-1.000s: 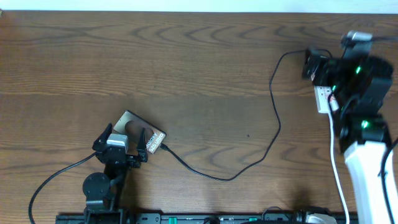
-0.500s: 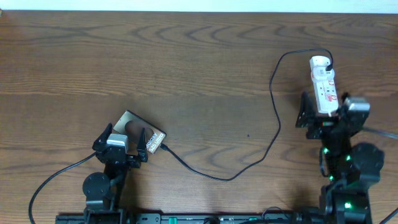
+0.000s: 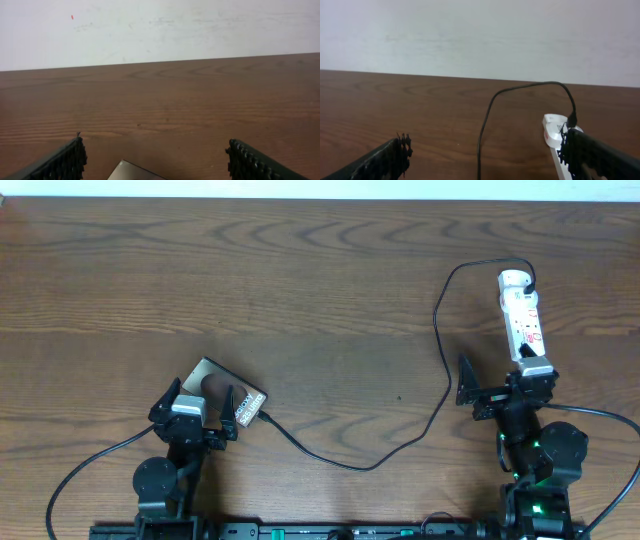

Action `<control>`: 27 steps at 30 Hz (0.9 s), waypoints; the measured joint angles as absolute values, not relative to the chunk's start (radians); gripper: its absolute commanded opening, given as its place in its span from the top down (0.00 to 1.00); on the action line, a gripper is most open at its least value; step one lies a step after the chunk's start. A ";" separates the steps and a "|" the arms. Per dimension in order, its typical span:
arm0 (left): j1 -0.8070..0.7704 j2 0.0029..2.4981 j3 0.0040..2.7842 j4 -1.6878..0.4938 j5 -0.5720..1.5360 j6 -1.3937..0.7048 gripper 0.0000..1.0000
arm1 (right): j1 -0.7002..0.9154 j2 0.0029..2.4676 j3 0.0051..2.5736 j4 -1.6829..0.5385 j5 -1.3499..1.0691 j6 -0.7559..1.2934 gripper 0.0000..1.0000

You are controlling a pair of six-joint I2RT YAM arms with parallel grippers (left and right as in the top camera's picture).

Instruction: Plug charger to phone and switch on socket

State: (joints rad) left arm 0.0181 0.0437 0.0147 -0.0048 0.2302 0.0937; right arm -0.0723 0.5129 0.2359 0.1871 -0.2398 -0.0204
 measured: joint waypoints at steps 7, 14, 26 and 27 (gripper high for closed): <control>0.018 0.044 0.015 -0.005 0.230 0.094 0.13 | -0.072 0.512 0.236 0.176 -0.274 -0.042 0.01; 0.018 0.044 0.015 -0.006 0.230 0.094 0.13 | -0.072 0.390 0.231 -0.031 -0.284 -0.078 0.01; 0.019 0.044 0.015 -0.006 0.230 0.094 0.13 | -0.073 0.015 0.045 -0.014 -0.257 -0.064 0.01; 0.019 0.044 0.015 -0.007 0.230 0.094 0.13 | -0.073 0.015 0.030 -0.023 -0.248 -0.050 0.01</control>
